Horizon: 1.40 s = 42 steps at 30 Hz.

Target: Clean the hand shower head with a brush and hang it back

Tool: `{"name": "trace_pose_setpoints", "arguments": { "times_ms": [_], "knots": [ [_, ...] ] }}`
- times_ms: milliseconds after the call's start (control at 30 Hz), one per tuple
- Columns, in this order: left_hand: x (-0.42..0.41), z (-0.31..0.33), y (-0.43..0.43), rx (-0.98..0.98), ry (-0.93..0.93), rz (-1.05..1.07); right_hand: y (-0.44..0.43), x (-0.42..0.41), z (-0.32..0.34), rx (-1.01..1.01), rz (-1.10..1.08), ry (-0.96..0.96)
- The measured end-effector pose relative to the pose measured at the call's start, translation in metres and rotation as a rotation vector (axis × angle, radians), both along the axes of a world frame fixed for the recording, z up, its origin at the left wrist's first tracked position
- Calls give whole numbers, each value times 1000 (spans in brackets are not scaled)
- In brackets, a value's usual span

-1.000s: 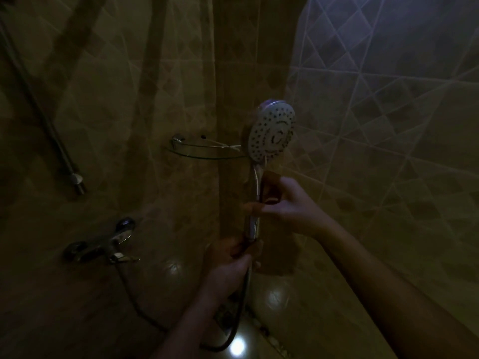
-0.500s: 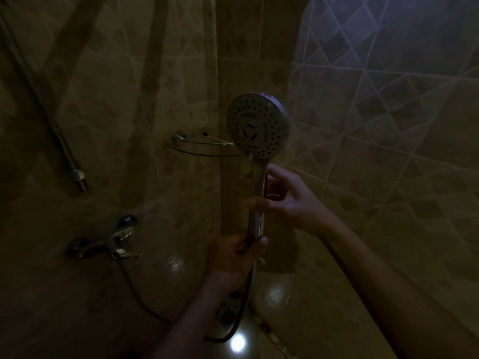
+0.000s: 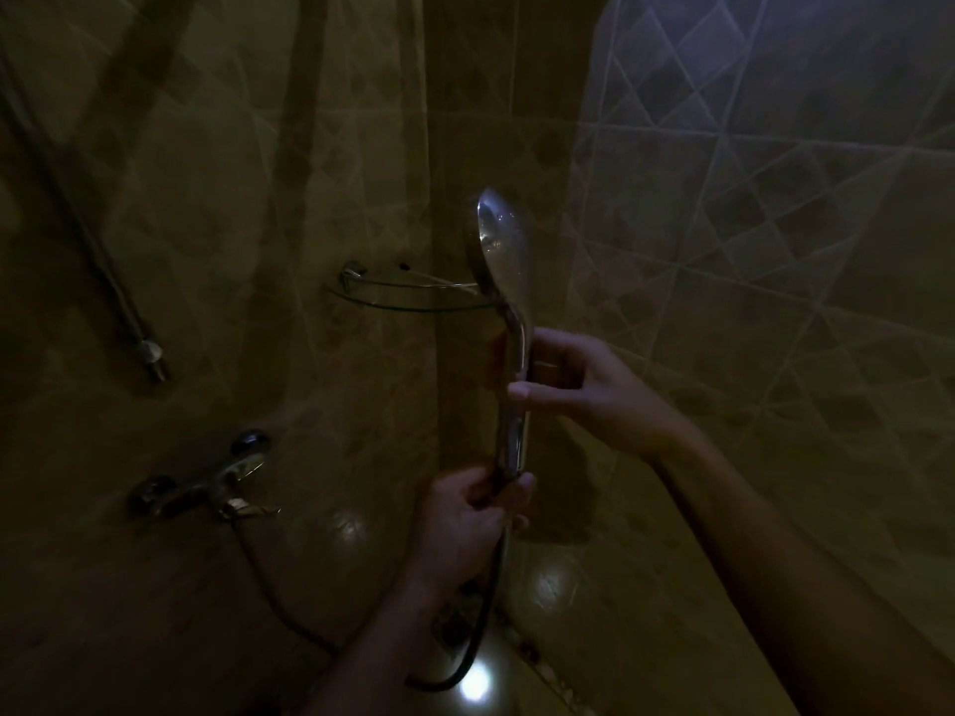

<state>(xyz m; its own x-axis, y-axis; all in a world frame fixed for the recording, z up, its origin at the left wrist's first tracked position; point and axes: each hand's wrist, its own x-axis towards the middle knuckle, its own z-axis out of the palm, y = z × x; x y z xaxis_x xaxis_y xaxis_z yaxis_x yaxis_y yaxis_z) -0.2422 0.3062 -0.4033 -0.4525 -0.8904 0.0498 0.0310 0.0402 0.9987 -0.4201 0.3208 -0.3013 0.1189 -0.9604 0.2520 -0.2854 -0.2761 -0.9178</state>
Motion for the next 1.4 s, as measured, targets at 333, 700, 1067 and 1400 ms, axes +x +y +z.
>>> {"name": "trace_pose_setpoints", "arguments": {
  "times_ms": [333, 700, 1067, 1400],
  "knots": [
    [-2, -6, -3, -153, -57, 61, 0, 3, -4, -63, -82, 104],
    [-5, -8, -11, -102, -19, 73, -4, 1, -3, -124, -70, -2],
    [-4, -10, -17, 31, 13, 44, -9, -5, -6, -62, -61, -91],
    [-5, -14, -24, -76, -52, 38, -14, -18, -9, -7, -10, -185]
  ]
}}
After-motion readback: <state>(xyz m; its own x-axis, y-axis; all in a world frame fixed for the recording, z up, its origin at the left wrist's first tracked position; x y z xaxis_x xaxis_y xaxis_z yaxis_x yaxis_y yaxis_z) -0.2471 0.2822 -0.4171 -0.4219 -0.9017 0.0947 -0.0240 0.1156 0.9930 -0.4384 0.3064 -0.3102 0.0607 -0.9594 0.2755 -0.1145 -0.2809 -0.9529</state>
